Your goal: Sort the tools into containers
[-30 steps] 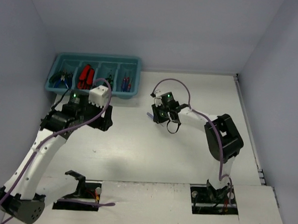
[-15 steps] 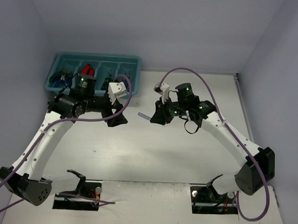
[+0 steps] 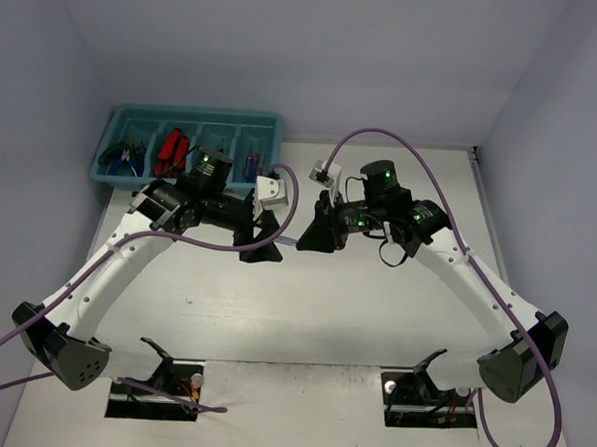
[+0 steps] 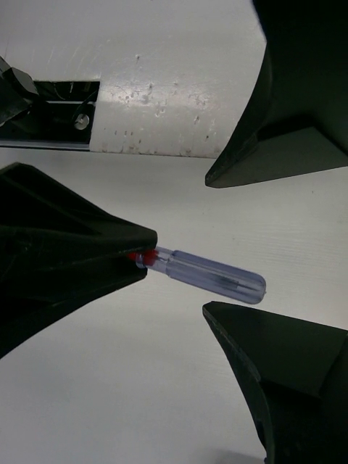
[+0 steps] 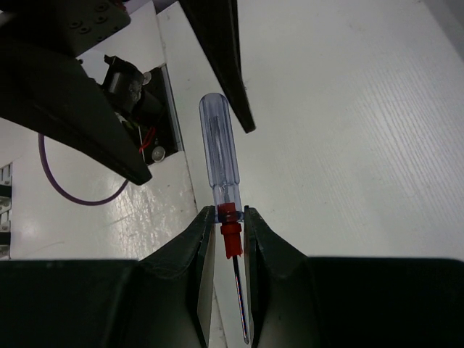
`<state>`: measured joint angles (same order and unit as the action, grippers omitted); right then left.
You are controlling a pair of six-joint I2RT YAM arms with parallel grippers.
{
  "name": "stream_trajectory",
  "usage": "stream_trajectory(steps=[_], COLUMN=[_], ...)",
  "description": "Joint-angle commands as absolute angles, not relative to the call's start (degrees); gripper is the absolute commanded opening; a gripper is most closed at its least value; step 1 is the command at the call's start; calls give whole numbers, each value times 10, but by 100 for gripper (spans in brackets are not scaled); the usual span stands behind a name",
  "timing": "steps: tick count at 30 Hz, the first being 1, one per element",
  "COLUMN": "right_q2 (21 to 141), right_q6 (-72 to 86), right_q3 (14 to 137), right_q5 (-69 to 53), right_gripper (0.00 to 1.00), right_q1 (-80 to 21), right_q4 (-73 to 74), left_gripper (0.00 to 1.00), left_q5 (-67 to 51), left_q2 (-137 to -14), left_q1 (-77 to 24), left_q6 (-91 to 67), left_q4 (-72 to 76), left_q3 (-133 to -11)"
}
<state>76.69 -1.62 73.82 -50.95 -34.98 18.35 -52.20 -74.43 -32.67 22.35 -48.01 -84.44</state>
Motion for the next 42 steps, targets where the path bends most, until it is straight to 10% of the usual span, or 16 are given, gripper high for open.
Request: stream_trajectory(steps=[1, 33, 42], right_q2=[743, 752, 757], right_q6=[-9, -10, -8], right_q3=[761, 750, 745], right_q5=[-548, -553, -553], right_gripper=[0, 0, 0], right_q1=[-355, -367, -367], right_q4=[166, 168, 168], left_gripper=[61, 33, 1], left_q5=[-511, -543, -553], left_q2=[-743, -745, -742], left_q1=[-329, -335, -335], left_q6=[241, 271, 273], left_q4=[-464, -464, -464], left_q3=[-860, -820, -823])
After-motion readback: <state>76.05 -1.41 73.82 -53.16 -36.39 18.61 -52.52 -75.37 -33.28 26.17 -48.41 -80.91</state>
